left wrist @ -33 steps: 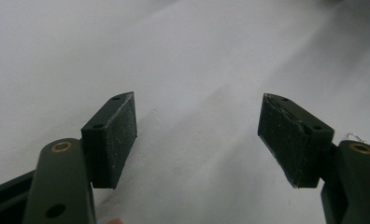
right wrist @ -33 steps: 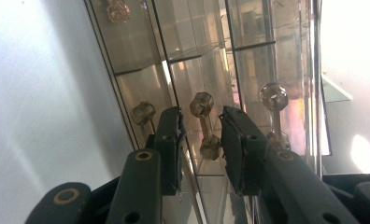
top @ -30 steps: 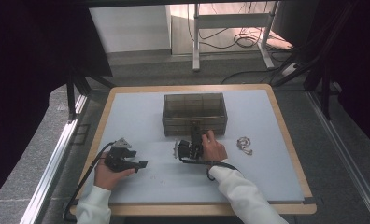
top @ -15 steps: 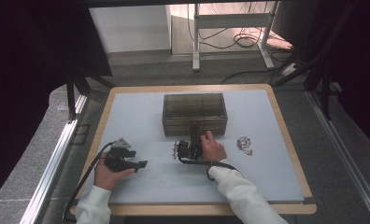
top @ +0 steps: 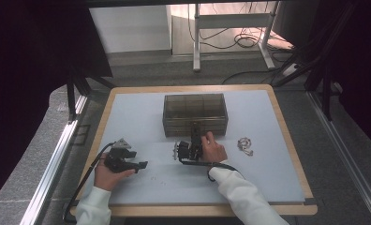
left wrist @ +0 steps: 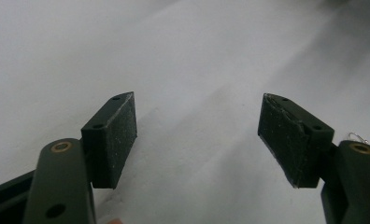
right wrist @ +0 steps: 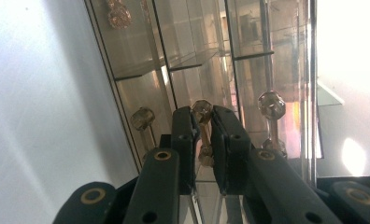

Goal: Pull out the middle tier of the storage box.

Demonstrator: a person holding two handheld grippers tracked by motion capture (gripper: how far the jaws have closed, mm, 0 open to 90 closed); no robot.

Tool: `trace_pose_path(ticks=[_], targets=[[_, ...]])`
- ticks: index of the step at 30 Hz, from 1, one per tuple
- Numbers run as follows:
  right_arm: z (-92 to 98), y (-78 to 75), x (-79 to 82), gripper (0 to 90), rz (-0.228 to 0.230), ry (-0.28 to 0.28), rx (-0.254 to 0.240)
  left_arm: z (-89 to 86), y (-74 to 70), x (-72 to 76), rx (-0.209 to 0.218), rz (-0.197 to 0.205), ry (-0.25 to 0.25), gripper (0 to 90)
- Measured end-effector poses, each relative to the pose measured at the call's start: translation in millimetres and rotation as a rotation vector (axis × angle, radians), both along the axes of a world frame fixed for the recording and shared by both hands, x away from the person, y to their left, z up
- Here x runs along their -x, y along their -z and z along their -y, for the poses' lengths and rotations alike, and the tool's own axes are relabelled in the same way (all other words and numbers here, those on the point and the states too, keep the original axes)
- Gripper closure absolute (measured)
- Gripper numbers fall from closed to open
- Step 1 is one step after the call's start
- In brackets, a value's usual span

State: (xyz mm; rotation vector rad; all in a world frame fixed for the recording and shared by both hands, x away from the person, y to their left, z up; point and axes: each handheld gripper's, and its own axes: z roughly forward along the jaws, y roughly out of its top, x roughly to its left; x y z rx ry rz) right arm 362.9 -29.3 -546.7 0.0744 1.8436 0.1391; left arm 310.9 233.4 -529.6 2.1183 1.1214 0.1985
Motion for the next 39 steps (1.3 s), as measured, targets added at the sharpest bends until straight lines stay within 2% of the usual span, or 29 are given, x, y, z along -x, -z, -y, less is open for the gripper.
trace_pose_path(ticks=[4, 5, 11, 12, 14, 18, 27, 28, 29, 33, 34, 39], targets=[[-0.8, 0.2, 1.8, 79.8, 0.002, -0.008, 0.007, -0.4, 0.2, -0.1, 0.000, -0.001, 0.000, 28.6], [-0.3, 0.6, 0.9, 79.8, -0.005, -0.025, -0.006, -0.5, 0.3, -0.1, 0.000, -0.001, 0.000, 28.6], [0.2, -0.1, 3.6, 79.9, -0.008, -0.024, -0.008, -1.1, -0.6, 0.3, 0.002, 0.001, -0.003, 28.6], [0.1, -0.3, 5.6, 79.9, -0.003, -0.008, -0.003, -1.1, -0.6, 0.3, 0.002, 0.001, -0.002, 28.6], [1.0, 0.0, 5.6, 79.9, -0.006, -0.023, -0.013, -1.2, -0.6, 0.2, 0.003, 0.002, -0.003, 28.6], [1.1, 0.1, 9.1, 80.0, -0.001, -0.011, -0.010, -1.2, -0.7, 0.2, 0.003, 0.002, -0.003, 28.6], [2.6, 0.7, 11.6, 80.0, -0.005, -0.036, -0.021, -1.5, -1.2, 0.3, 0.000, 0.002, -0.001, 28.6], [2.2, 0.0, 13.3, 80.0, 0.003, -0.021, -0.007, -1.5, -1.2, 0.3, 0.000, 0.002, -0.001, 28.7], [2.7, 0.2, 12.8, 80.0, -0.005, -0.034, -0.014, -1.5, -1.2, 0.3, 0.000, 0.002, -0.001, 28.6], [2.8, -0.1, 14.8, 80.0, -0.002, -0.026, -0.006, -1.5, -1.3, 0.3, 0.000, 0.002, -0.001, 28.7], [3.3, 0.4, 13.9, 80.0, -0.009, -0.040, -0.016, -1.4, -1.4, 0.4, 0.000, 0.002, -0.001, 28.6], [4.1, 0.0, 15.9, 80.0, -0.004, -0.029, -0.007, -1.5, -1.6, 0.6, 0.000, 0.003, -0.001, 28.7]])
